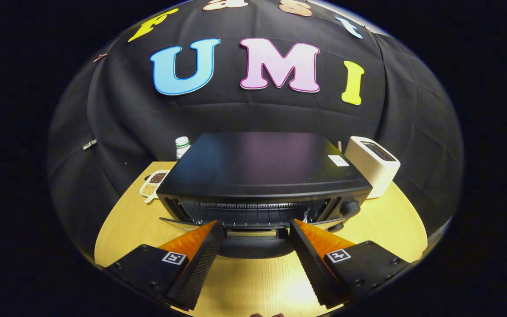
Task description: Open the toaster oven, put the food inside, and close the toaster oven door.
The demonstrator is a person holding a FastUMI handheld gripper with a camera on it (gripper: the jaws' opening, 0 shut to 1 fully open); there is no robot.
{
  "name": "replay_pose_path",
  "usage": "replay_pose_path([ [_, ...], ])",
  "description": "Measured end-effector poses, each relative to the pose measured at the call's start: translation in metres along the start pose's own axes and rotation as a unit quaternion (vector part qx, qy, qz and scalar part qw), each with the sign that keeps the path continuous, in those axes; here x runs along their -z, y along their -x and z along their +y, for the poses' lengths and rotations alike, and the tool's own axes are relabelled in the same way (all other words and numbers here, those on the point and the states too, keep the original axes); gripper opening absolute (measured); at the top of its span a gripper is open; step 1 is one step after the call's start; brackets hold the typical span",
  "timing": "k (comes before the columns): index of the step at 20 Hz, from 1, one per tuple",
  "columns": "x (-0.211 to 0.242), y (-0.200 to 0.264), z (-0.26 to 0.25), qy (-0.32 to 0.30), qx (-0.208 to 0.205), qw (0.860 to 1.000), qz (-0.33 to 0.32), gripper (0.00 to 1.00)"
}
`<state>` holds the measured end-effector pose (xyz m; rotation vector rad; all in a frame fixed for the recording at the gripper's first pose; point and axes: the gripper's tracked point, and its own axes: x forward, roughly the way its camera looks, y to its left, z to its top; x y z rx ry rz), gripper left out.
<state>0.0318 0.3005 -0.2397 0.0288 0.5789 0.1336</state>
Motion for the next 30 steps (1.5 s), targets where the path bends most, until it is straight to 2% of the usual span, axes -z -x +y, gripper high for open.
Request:
replay_pose_path([
  [10,0.082,0.027,-0.001,-0.004,-0.003,0.998,0.062,0.98],
  [17,0.139,0.017,0.0,0.005,-0.025,0.987,0.156,0.99],
  [20,0.141,0.022,0.0,0.006,-0.037,0.986,0.16,0.99],
  [24,0.13,0.042,-0.009,-0.004,-0.077,0.982,0.17,0.98],
  [27,0.122,0.061,-0.033,0.008,-0.106,0.976,0.189,0.99],
  [30,0.123,0.08,-0.072,0.015,-0.127,0.964,0.231,0.98],
])
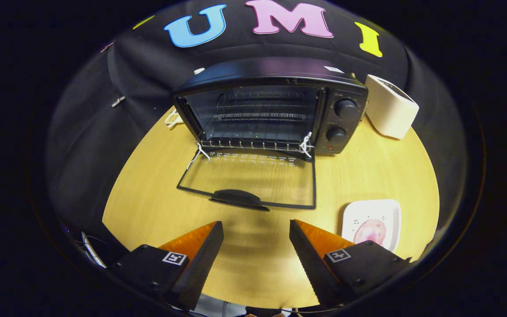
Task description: Open the toaster oven, put the food inside, and close the toaster oven door.
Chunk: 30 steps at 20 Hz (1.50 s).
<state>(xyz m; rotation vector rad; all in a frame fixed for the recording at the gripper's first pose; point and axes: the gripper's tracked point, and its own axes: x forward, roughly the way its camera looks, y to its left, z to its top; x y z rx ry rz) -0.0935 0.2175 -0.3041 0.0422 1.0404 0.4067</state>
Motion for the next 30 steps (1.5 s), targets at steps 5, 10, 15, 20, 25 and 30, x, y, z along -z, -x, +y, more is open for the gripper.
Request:
replay_pose_path([
  [5,0.022,0.032,-0.073,-0.012,-0.013,0.997,0.074,0.99],
  [10,0.043,0.042,-0.173,-0.027,0.016,0.99,0.135,0.98],
  [15,0.054,0.025,-0.25,-0.064,0.038,0.981,0.178,0.97],
  [20,0.067,-0.001,-0.27,-0.103,0.032,0.969,0.221,0.75],
  [25,0.079,-0.015,-0.278,-0.096,0.044,0.962,0.253,0.39],
  [30,0.083,-0.025,-0.279,-0.123,-0.026,0.967,0.222,0.06],
])
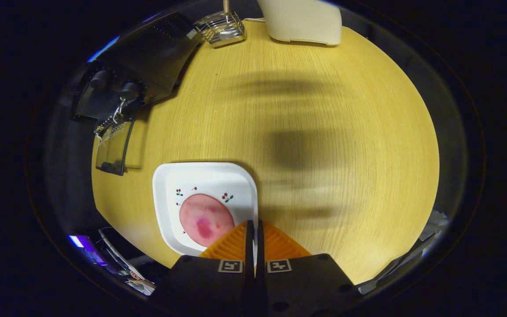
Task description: Open the toaster oven, put the food inside, and close the toaster oven door.
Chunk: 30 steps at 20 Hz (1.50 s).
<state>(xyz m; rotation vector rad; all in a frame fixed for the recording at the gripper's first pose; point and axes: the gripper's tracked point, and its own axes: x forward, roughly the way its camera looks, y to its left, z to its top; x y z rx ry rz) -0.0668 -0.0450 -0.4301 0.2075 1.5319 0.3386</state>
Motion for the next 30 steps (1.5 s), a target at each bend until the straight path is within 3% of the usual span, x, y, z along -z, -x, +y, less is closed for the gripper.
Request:
replay_pose_path([
  [6,0.013,0.013,0.016,-0.102,-0.119,0.987,-0.023,0.05],
  [13,0.022,0.055,0.07,-0.216,-0.186,0.954,-0.088,0.05],
  [18,0.026,0.074,0.14,-0.286,-0.199,0.929,-0.126,0.05],
  [24,0.014,0.055,0.225,-0.35,-0.199,0.9,-0.165,0.05],
  [30,-0.026,0.02,0.285,-0.451,-0.175,0.852,-0.201,0.05],
])
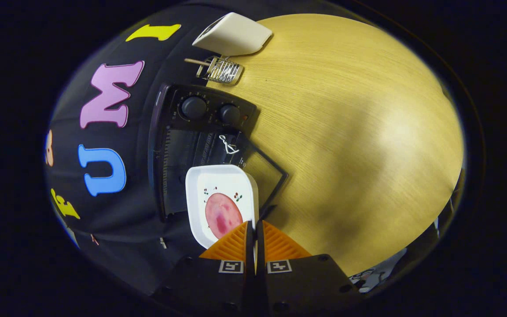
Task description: Open the toaster oven, put the food inside, and close the toaster oven door.
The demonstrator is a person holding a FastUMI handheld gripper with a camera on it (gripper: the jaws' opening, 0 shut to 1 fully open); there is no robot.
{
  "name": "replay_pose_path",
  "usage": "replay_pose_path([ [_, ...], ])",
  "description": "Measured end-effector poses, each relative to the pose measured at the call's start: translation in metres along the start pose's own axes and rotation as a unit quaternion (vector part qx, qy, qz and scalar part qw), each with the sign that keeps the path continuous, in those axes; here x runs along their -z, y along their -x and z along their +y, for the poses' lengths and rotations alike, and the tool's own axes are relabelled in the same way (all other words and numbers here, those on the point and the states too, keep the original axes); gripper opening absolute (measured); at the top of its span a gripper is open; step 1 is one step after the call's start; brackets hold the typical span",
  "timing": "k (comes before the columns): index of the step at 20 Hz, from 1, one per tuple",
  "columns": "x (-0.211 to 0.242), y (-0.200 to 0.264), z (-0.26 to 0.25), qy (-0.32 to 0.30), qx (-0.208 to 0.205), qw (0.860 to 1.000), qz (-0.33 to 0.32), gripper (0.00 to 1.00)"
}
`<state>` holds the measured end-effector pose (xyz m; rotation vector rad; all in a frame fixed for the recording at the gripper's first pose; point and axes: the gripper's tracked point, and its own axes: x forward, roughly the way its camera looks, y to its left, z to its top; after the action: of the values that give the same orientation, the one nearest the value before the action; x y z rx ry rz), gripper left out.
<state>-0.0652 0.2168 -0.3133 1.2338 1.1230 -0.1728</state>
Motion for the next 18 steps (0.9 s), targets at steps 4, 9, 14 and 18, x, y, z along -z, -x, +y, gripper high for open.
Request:
replay_pose_path([
  [4,-0.002,-0.041,0.033,-0.089,-0.004,0.994,-0.065,0.05],
  [9,-0.02,-0.084,0.069,-0.149,-0.002,0.98,-0.134,0.05],
  [14,-0.029,-0.112,0.09,-0.168,-0.001,0.973,-0.161,0.05],
  [18,-0.028,-0.124,0.094,-0.182,0.002,0.969,-0.166,0.05],
])
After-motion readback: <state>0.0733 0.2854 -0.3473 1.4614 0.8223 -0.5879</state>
